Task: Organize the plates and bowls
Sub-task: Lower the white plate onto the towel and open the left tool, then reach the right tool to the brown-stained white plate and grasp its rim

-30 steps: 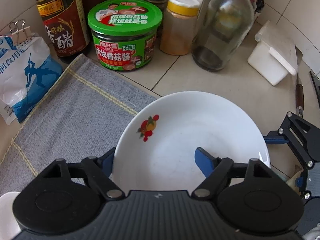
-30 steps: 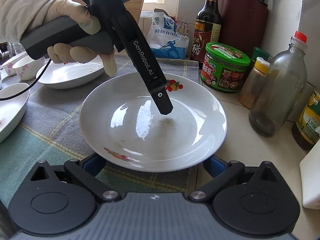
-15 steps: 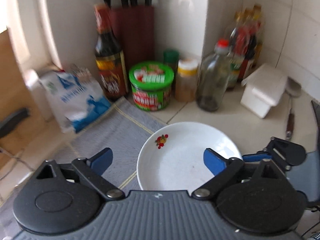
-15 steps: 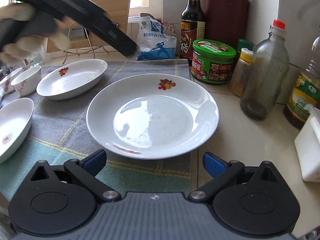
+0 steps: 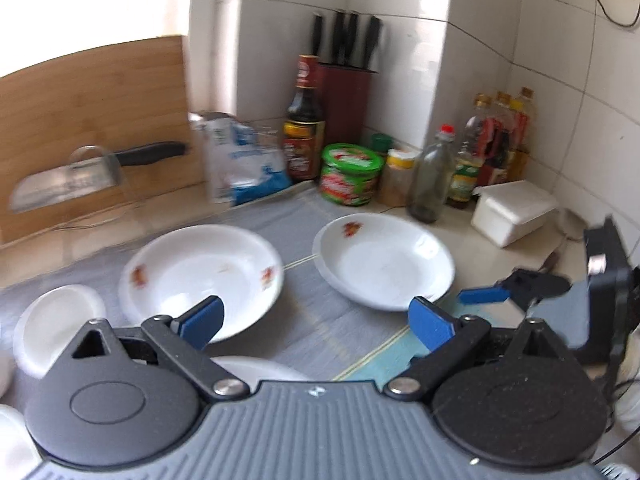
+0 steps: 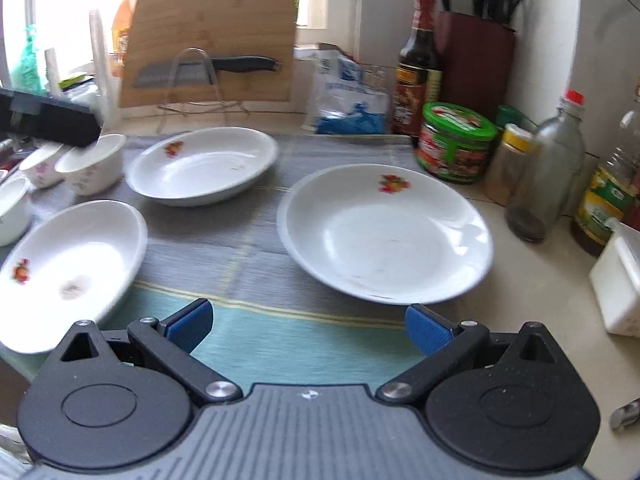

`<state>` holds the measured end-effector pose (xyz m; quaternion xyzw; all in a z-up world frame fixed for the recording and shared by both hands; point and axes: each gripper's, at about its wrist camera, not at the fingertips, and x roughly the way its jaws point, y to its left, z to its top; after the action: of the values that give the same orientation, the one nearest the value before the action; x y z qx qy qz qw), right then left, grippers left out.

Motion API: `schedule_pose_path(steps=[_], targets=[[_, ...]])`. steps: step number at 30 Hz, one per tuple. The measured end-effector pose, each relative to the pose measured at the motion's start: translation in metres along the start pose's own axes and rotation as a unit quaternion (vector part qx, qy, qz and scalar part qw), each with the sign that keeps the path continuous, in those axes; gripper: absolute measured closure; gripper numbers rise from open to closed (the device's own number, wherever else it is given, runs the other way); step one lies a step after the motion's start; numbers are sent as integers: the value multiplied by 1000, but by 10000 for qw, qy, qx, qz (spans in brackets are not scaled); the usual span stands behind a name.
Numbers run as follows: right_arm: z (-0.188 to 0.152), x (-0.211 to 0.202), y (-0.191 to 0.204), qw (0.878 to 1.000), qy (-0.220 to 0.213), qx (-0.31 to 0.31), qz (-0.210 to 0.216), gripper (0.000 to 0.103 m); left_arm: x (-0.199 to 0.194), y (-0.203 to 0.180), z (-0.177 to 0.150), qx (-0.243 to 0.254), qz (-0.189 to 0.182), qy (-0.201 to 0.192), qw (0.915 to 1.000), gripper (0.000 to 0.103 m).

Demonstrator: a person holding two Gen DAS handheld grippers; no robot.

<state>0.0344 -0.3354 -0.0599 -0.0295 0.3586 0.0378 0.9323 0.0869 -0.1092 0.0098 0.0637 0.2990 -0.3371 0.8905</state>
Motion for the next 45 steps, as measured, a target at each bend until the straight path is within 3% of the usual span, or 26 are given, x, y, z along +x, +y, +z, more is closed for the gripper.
schedule_pose_path(steps=[12, 16, 22, 28, 32, 34, 45], targets=[[15, 14, 60, 9988, 216, 243, 369, 0, -62, 54, -82, -254, 636, 355, 9970, 5], [21, 19, 74, 9988, 314, 195, 334, 0, -69, 67, -107, -96, 586, 637, 9962, 5], [24, 21, 89, 9982, 400, 102, 432, 0, -60, 68, -136, 326, 230, 948, 9947, 5], [25, 21, 93, 9980, 472, 26, 411, 0, -39, 62, -148, 736, 247, 888, 9930, 4], [25, 19, 93, 9979, 474, -3, 434, 0, -31, 70, -145, 626, 127, 800, 9947, 4], [24, 20, 93, 9973, 496, 9, 543, 0, -26, 76, -144, 517, 42, 801, 9954, 0], [19, 42, 106, 9868, 814, 35, 1401, 0, -24, 81, -145, 700, -210, 634, 9953, 0]])
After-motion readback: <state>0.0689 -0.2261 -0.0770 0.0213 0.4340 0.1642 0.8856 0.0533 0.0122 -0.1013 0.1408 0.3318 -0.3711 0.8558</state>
